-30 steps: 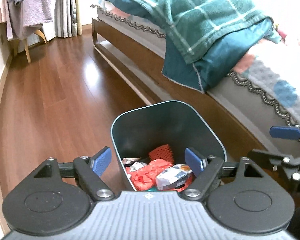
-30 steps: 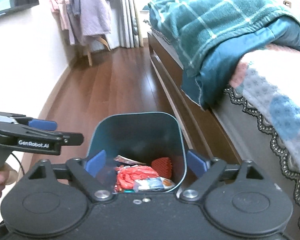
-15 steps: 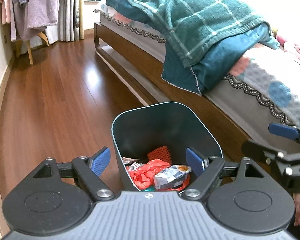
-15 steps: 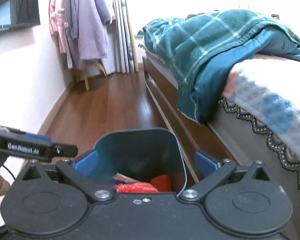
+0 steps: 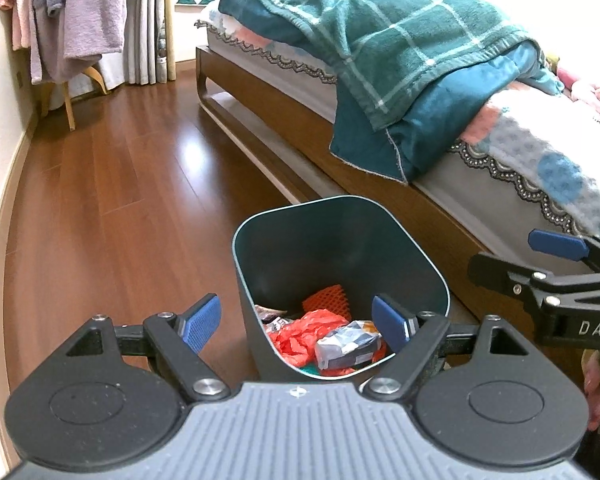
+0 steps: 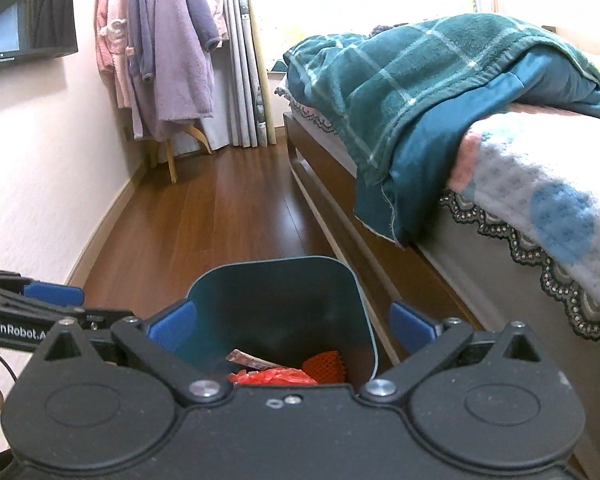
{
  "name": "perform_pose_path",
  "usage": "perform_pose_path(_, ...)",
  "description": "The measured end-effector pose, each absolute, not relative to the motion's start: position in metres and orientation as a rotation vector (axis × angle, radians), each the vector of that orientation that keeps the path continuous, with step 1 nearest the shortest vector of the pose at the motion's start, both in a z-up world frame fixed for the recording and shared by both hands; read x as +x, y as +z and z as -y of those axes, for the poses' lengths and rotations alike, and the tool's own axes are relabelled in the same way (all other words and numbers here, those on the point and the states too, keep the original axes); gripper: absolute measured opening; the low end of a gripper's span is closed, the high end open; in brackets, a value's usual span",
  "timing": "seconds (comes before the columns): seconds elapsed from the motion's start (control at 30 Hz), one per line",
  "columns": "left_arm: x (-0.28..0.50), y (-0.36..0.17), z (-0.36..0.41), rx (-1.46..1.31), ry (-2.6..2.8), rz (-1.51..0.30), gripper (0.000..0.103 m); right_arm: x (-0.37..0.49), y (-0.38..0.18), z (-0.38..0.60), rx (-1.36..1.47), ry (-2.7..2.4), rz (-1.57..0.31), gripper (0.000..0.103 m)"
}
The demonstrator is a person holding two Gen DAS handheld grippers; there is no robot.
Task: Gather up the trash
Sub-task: 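Lower the teal bin with the right gripper onto the floor beside the bed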
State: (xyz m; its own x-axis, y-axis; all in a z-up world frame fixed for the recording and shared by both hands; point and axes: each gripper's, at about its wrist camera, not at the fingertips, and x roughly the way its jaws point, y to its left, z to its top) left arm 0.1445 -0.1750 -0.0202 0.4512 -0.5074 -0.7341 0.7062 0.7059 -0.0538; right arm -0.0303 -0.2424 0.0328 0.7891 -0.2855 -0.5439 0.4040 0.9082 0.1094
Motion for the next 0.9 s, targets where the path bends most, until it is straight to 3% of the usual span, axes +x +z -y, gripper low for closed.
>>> perform_pose_path(0.9, 0.144, -0.037, 0.174, 0.274, -0.731, -0.906, 0.083, -0.028, 0.021, 0.245, 0.233, -0.387, -0.644, 0.103)
